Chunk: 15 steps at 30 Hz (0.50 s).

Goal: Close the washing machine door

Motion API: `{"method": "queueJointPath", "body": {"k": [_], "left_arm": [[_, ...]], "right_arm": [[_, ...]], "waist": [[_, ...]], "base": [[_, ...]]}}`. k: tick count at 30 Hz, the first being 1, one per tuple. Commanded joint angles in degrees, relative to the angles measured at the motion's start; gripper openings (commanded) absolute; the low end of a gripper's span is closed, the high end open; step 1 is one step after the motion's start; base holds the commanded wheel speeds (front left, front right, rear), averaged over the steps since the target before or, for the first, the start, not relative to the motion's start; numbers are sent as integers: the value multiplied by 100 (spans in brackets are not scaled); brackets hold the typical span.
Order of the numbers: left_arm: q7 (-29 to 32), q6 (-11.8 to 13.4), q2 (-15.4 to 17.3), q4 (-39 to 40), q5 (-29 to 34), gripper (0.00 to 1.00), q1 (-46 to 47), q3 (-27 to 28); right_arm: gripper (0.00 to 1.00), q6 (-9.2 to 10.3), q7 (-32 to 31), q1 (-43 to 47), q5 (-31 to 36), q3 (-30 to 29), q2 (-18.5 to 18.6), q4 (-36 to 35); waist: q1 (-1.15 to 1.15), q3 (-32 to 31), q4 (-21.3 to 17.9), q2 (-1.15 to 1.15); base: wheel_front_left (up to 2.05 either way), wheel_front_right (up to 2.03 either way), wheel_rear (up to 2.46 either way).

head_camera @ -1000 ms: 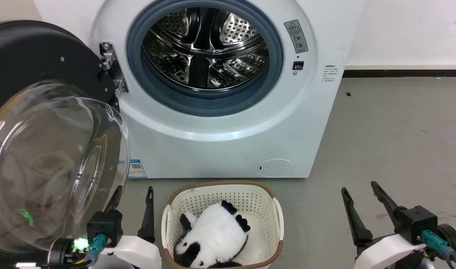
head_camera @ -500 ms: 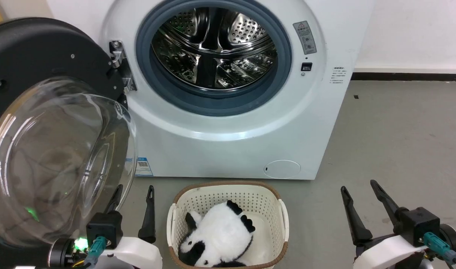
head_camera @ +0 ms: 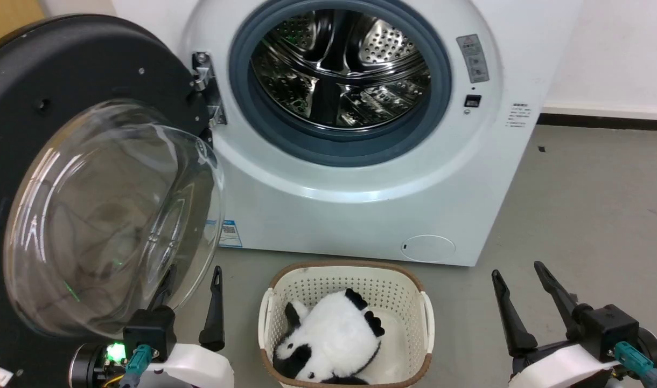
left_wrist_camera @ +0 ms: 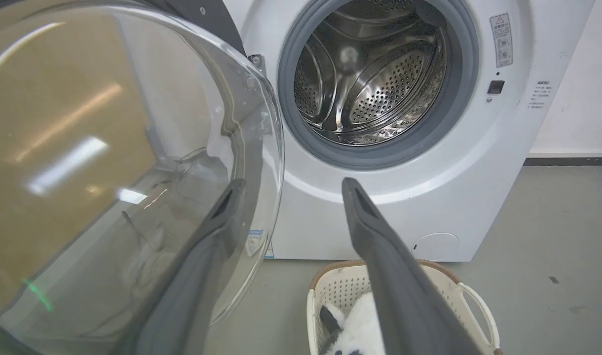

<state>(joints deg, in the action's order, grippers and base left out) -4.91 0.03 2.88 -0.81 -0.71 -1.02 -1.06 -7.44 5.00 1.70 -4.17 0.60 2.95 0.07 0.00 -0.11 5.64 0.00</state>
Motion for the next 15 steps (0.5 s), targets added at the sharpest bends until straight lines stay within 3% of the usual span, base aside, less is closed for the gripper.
{"method": "queueJointPath", "body": {"k": [1, 15], "left_arm": [[-62, 16, 8, -13, -40, 100, -51, -5], [-229, 13, 12, -24, -56, 100, -80, -24]], "right_arm": [[100, -2, 55, 56, -61, 16, -3, -17], [100, -2, 222, 110, -188, 88, -4, 8]], "waist": [[0, -3, 51, 0], [0, -27, 529, 0]], "base": [[0, 0, 0], [0, 0, 0]]}}
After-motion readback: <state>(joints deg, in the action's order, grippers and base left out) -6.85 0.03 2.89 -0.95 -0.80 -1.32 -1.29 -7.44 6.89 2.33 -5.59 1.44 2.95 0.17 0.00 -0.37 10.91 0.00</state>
